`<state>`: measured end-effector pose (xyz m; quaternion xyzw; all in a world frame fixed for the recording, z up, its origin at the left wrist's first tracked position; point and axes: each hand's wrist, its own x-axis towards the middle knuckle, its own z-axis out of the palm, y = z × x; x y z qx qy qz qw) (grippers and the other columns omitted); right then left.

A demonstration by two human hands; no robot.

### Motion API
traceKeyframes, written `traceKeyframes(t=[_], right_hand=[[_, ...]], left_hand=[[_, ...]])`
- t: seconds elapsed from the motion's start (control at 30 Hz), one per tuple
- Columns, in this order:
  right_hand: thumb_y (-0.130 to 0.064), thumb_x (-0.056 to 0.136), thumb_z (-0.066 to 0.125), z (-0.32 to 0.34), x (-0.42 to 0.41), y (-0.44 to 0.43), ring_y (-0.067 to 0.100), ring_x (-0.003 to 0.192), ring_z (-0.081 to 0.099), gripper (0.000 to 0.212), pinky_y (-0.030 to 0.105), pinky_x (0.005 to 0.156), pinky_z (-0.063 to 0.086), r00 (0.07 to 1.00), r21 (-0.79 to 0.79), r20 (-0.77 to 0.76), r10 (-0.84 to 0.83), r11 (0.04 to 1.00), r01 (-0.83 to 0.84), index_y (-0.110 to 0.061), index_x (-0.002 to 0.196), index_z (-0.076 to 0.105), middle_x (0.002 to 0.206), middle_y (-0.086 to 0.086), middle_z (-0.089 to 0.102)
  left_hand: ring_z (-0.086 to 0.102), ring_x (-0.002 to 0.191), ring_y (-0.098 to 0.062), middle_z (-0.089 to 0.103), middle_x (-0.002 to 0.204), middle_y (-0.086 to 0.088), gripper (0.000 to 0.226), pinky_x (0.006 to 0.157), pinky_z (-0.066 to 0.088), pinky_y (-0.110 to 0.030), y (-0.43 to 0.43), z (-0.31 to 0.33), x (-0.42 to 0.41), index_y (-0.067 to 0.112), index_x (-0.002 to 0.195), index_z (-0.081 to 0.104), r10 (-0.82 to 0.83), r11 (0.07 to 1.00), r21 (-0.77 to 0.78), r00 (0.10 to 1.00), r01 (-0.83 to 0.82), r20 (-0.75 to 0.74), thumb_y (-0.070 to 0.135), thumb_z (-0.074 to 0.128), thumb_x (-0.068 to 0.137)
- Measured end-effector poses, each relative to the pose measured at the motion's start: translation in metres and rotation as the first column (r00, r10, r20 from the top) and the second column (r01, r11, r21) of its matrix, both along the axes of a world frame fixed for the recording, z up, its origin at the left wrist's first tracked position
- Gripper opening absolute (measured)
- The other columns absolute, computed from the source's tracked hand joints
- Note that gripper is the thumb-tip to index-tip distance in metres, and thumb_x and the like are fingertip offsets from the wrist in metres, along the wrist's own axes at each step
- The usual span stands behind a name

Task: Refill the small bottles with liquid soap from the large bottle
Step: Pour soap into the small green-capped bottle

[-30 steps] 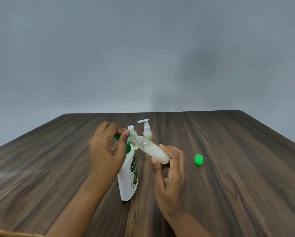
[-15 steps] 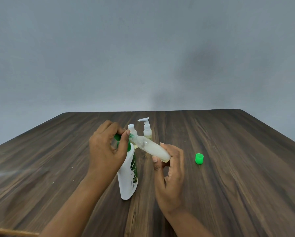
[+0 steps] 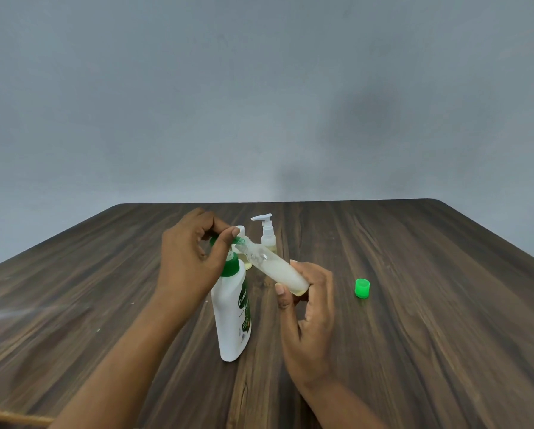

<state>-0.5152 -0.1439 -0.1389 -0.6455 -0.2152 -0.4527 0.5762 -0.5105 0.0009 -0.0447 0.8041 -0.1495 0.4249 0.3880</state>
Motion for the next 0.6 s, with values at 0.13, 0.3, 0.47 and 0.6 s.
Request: traceKeyframes(t=[0.13,0.3,0.47,0.6], right_hand=[[-0.018,0.092,0.052,0.000,0.001,0.002,0.006,0.097,0.051,0.026,0.009,0.072,0.043,1.000,0.010,-0.006,-0.004,1.000,0.004,-0.023,0.117,0.049,0.108,-0.001,0.049],[-0.020,0.091,0.052,-0.001,0.001,0.002,0.005,0.099,0.051,0.026,0.008,0.072,0.044,1.000,0.014,-0.012,-0.002,1.000,0.002,-0.024,0.117,0.048,0.108,0.000,0.049],[-0.018,0.091,0.054,0.000,0.000,0.001,0.009,0.097,0.052,0.026,0.009,0.071,0.043,1.000,-0.001,0.006,0.007,1.000,-0.007,-0.026,0.116,0.049,0.108,0.000,0.049],[-0.019,0.091,0.053,0.000,0.001,0.002,0.009,0.097,0.052,0.026,0.010,0.071,0.043,1.000,0.000,0.003,0.013,1.000,-0.013,-0.026,0.116,0.049,0.107,0.000,0.050]], left_hand=[[0.057,0.071,-0.012,0.060,0.071,0.001,0.018,0.062,0.045,-0.018,0.001,-0.012,-0.001,0.015,0.069,0.062,0.026,0.999,-0.022,0.998,-0.025,0.065,0.027,0.063,0.081],[0.056,0.071,-0.014,0.060,0.070,0.001,0.017,0.061,0.042,-0.017,-0.004,-0.007,-0.004,0.014,0.069,0.063,0.045,0.999,0.009,0.997,-0.046,0.070,0.024,0.062,0.082],[0.057,0.071,-0.011,0.063,0.071,0.003,0.018,0.063,0.040,-0.010,0.000,0.010,-0.005,0.011,0.070,0.066,0.041,0.995,0.088,0.999,-0.040,-0.007,0.023,0.068,0.082],[0.057,0.070,-0.011,0.064,0.071,0.001,0.013,0.062,0.039,-0.009,0.000,0.012,-0.004,0.009,0.070,0.067,0.077,0.988,0.133,0.997,-0.076,-0.004,0.012,0.071,0.082]])
